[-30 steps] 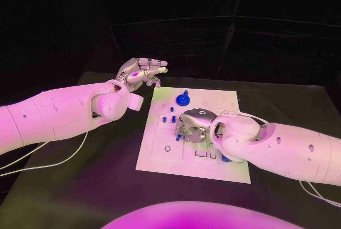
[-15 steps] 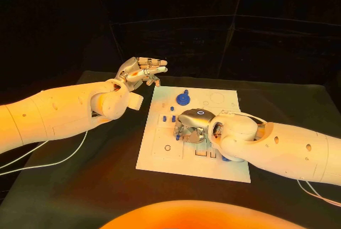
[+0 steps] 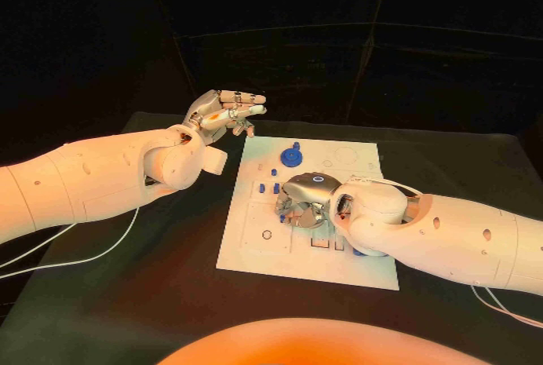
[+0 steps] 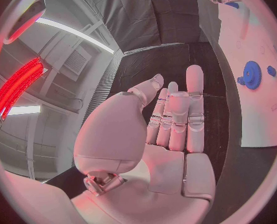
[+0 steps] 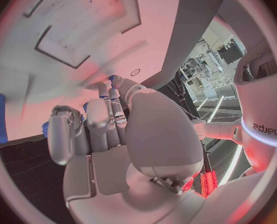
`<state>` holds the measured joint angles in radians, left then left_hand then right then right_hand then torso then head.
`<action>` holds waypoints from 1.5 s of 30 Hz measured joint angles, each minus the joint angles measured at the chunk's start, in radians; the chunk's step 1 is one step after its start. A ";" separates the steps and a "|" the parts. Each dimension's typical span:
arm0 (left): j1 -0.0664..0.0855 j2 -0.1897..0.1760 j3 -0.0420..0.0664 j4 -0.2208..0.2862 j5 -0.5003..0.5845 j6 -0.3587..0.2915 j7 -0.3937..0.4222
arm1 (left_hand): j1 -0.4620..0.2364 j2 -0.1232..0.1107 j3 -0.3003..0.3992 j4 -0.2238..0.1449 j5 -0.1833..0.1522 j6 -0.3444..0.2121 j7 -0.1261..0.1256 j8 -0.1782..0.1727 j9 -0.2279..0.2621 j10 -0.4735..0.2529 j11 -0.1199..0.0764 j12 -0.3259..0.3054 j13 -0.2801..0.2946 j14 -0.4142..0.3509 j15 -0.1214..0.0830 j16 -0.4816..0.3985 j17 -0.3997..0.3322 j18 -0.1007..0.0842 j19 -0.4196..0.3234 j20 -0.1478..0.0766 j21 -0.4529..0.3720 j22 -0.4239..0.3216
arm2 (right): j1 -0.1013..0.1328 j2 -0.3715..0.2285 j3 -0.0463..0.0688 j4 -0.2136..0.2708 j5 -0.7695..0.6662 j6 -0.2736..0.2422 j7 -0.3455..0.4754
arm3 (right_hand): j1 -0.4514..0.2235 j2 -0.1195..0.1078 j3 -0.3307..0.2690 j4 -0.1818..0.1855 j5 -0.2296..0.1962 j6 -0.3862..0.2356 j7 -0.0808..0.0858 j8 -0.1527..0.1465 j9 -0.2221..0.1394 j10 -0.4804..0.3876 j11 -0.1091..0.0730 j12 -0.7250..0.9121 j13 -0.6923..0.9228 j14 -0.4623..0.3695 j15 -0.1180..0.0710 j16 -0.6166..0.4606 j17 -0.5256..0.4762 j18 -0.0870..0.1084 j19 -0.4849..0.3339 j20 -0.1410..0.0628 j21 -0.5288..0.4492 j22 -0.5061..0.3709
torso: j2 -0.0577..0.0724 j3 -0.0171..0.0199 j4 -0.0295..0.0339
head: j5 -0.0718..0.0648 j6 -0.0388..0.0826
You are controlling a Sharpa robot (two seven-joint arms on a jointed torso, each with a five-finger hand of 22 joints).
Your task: Assemble the parts on the task board
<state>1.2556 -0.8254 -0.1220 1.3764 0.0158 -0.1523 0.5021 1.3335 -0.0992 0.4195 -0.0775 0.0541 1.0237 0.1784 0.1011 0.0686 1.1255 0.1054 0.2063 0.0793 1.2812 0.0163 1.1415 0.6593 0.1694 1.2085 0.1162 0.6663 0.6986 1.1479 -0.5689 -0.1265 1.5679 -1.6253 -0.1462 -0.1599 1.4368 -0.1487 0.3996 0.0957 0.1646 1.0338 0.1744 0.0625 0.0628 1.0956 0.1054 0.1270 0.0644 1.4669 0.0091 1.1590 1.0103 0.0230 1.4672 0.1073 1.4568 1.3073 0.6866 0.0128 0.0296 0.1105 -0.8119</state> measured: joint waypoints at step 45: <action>0.000 -0.001 0.000 -0.006 0.000 0.010 -0.005 | 0.000 0.000 -0.003 -0.003 0.000 0.000 0.000 0.000 -0.001 0.000 0.000 0.000 -0.001 0.000 0.000 0.000 -0.003 0.000 0.000 0.000 -0.004 -0.002 | 0.056 -0.294 0.079 0.096 0.066 -0.069 -0.044 | -0.025 -0.018 -0.168 -0.045 0.024 -0.064 -0.019 0.000 0.006 -0.135 0.000 0.072 0.004 -0.029 0.007 -0.069 -0.143 0.032 -0.035 0.012 -0.122 -0.005 | 0.000 0.0012 -0.0022 | -0.056 0.047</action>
<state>1.2554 -0.8262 -0.1224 1.3703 0.0162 -0.1424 0.4966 1.3335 -0.0992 0.4167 -0.0803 0.0541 1.0237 0.1784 0.1011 0.0679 1.1255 0.1054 0.2063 0.0784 1.2812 0.0163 1.1415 0.6561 0.1693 1.2085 0.1162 0.6623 0.6969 1.2037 -0.8633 -0.0473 1.6635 -1.5591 -0.2148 -0.2035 1.4114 -0.1672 0.2318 0.0507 0.1886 0.9695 0.1553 0.0627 0.0683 0.9607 0.1054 0.1990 0.0682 1.4383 0.0156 1.0902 0.8673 0.0546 1.4325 0.1193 1.3347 1.3027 0.6866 0.0139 0.0274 0.0550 -0.7649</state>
